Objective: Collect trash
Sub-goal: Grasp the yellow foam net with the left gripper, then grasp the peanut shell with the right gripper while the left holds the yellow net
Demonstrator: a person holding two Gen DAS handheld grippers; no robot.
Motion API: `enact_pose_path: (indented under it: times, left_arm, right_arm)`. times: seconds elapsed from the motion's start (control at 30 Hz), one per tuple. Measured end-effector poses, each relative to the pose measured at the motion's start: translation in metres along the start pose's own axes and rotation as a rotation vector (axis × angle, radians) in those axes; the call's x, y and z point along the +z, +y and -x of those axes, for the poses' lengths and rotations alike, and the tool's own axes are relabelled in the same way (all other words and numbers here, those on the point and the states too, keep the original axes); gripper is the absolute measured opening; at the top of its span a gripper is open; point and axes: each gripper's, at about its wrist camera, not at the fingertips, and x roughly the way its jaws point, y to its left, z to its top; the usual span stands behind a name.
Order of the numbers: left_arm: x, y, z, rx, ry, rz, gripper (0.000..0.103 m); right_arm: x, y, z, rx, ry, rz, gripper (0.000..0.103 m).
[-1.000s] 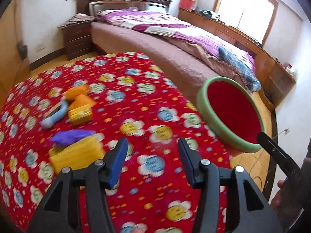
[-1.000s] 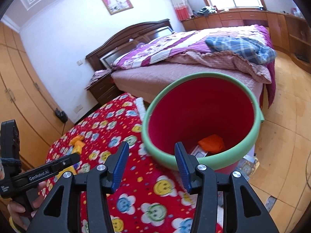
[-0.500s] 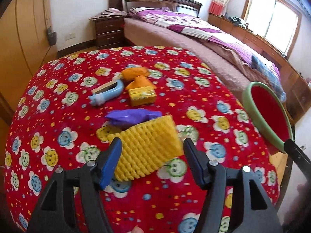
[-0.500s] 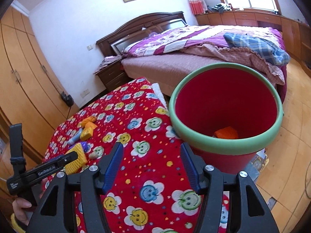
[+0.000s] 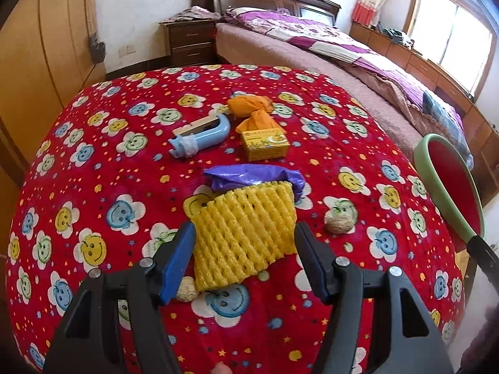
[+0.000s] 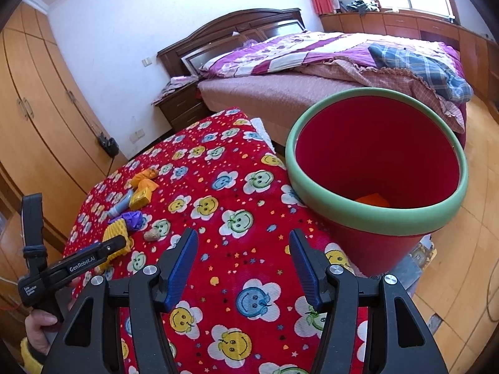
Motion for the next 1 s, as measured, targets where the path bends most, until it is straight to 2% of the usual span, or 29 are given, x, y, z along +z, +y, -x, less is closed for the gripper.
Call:
enact_pose_path:
  times: [0.17, 0.3, 0.4, 0.67, 1.0]
  left_arm:
    - [-0.001, 0.011, -0.006, -0.01, 0.037, 0.059, 0.063]
    - [-0.003, 0.017, -0.007, -0.054, 0.051, 0.084, 0.037]
    - [-0.004, 0.019, 0.0, -0.072, 0.026, 0.084, 0.026]
    - [0.003, 0.03, 0.033, -0.111, -0.05, 0.087, 0.025]
    - [0.004, 0.067, 0.047, 0.025, -0.09, 0.113, 0.025]
  right_arm:
    - [-0.002, 0.005, -0.003, 0.008, 0.013, 0.007, 0.062]
    - [-0.003, 0.01, -0.005, 0.017, 0.021, 0.012, 0.062]
    - [-0.003, 0.014, -0.005, 0.023, 0.025, 0.018, 0.062]
    - [0.001, 0.037, -0.011, 0.054, 0.04, 0.063, 0.062]
    - [-0.001, 0.086, -0.046, 0.096, 0.104, 0.165, 0.062]
